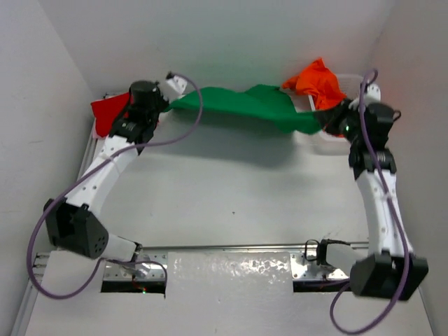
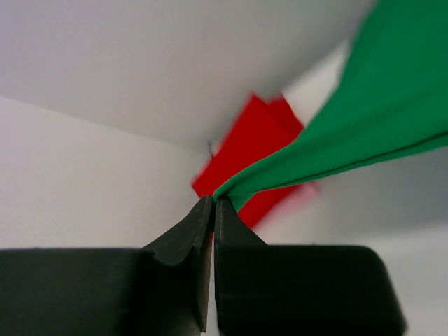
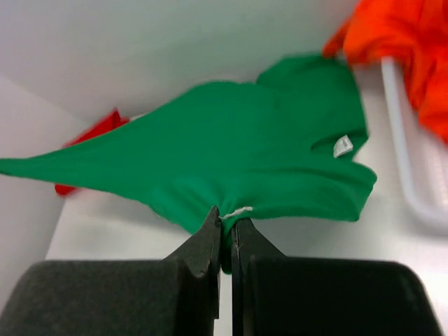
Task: Fold and stack the t-shirts
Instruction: Flatten out the tshirt, then grap the side of the flattened tshirt closest away from the robot with both arms
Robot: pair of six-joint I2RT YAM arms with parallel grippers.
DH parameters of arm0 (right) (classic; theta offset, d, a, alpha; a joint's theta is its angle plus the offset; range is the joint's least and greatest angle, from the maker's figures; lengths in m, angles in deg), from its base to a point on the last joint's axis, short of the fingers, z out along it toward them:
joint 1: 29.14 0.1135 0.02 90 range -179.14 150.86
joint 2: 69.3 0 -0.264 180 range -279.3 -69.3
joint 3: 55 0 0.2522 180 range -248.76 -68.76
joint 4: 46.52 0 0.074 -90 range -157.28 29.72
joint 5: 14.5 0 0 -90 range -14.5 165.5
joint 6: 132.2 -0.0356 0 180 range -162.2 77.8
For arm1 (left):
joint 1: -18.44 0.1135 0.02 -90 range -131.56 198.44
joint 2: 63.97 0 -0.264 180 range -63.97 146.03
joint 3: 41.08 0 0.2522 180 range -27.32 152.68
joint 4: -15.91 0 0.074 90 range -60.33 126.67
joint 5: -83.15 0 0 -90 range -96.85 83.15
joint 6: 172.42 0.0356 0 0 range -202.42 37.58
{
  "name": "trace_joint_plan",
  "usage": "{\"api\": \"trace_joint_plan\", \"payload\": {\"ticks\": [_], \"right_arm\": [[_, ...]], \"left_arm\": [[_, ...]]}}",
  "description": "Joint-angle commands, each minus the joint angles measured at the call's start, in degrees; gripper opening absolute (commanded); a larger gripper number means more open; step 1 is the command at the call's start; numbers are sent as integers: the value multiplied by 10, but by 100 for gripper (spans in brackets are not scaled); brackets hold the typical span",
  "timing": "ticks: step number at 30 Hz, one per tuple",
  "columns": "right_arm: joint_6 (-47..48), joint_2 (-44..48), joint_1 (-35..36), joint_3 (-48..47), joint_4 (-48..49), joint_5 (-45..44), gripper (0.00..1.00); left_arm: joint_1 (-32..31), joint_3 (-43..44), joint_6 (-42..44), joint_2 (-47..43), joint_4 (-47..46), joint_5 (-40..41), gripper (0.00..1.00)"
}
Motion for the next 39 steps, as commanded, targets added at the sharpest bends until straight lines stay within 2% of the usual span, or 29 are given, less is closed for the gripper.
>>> {"api": "trace_joint_plan", "payload": {"ticks": [1,2,5,7,9,14,18,21,23,27,29,30,34,39], "right_arm": [[36,135,-2,105,-27,18,0],[34,160,-2,137,-40,19,0],[42,237,-1,236,-111,24,0],[56,261,-1,268,-157,32,0],[64,286,8,304,-242,54,0],[75,344,11,327,-317,60,0],[94,370,11,333,-369,75,0],[84,367,11,357,-349,79,0],[71,350,11,374,-297,82,0],[57,279,11,385,-169,57,0],[51,193,12,382,-96,61,0],[51,192,12,378,-79,61,0],[85,80,17,352,-47,63,0],[116,14,24,312,-46,51,0]], "left_arm": [[2,-113,24,-101,110,-4,0],[2,-113,24,-115,126,-5,0],[1,-212,11,-166,178,-13,0],[0,-282,7,-189,215,-30,0],[-3,-341,7,-235,242,-44,0],[-6,-430,-12,-298,293,-69,0],[-6,-459,-18,-340,339,-90,0],[-6,-469,-26,-339,323,-92,0],[-6,-463,-37,-319,288,-85,0],[-6,-436,-71,-218,208,-51,0],[1,-395,-93,-151,180,-26,0],[1,-394,-99,-132,175,-21,0],[9,-372,-112,-70,122,6,0],[17,-358,-135,-30,90,15,0]]}}
